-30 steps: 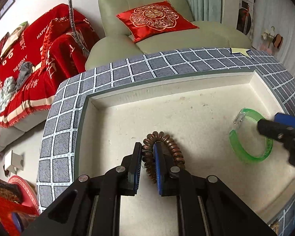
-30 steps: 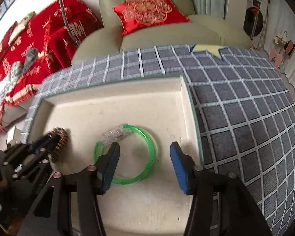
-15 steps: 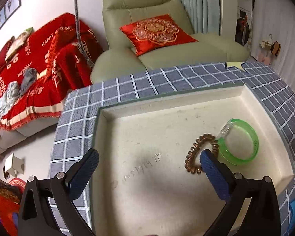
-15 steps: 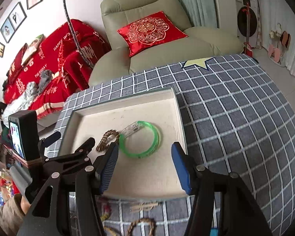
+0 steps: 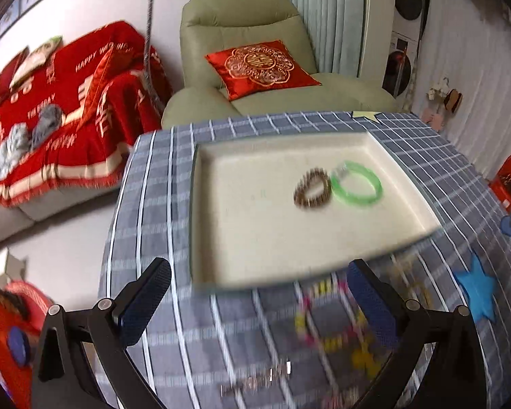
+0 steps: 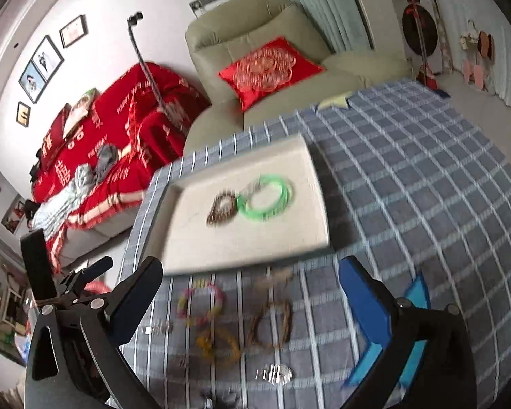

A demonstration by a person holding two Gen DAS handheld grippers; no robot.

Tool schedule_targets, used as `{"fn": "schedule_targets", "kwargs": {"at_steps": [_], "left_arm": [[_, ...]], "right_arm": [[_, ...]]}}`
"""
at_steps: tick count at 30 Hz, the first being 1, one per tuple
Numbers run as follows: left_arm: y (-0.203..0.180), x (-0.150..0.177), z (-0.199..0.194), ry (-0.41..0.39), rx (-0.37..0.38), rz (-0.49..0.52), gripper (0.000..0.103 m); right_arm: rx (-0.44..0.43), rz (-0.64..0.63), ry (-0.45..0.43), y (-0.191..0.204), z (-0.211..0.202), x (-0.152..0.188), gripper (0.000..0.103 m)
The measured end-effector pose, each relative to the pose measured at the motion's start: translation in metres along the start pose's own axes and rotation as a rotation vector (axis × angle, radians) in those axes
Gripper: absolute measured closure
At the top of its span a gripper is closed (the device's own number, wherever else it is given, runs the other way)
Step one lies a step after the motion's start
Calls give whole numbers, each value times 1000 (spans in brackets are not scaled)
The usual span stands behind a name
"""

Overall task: Organize jewelry
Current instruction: 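Withdraw both tools from the tray toward the remaining jewelry, then grasp the silver heart pendant with the right tool while the left tool grasps the silver star clip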

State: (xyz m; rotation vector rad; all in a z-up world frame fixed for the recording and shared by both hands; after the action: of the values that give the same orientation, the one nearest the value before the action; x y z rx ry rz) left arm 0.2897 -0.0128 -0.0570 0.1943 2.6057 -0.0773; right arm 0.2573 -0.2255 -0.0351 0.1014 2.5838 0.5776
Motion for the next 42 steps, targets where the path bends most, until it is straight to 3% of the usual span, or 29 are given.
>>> {"fn": "schedule_targets", "kwargs": {"at_steps": [6, 11, 25, 27, 34, 38, 40, 42], "left_arm": [[19, 58, -6, 35, -17, -47, 0], [25, 83, -3, 48, -55, -10, 0], [19, 83, 14, 65, -30, 58, 0], [15, 81, 19, 74, -28, 93, 7], [3, 78, 32, 97, -11, 191, 8], [0, 76, 36, 116, 30, 199, 16], [0, 76, 36, 125, 60, 189, 22], [-2, 77, 35, 139, 95, 182, 31]], "right_arm": [[28, 42, 121, -6, 11, 58, 0], [101, 56, 180, -20, 25, 99, 0], [212, 1, 218, -24, 42, 118, 0], [221, -15, 219, -21, 44, 117, 5], [289, -98, 232, -12, 63, 113, 17], [331, -147, 225, -7, 68, 110, 25], [351, -165, 221, -6, 69, 110, 31], [375, -184, 214, -5, 69, 110, 50]]}}
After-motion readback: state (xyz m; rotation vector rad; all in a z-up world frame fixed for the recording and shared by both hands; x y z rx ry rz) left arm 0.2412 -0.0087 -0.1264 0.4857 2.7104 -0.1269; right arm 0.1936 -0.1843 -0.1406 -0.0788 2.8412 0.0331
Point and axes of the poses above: each gripper's, at about its wrist camera, not at the fingertips, and z roughly the way its jaws point, y to its left, x to its underside, the point moved 8 cm from there along z, roughly the way its jaws point, and after that the axes turned 11 degrees about y, right-handed, at the moved point
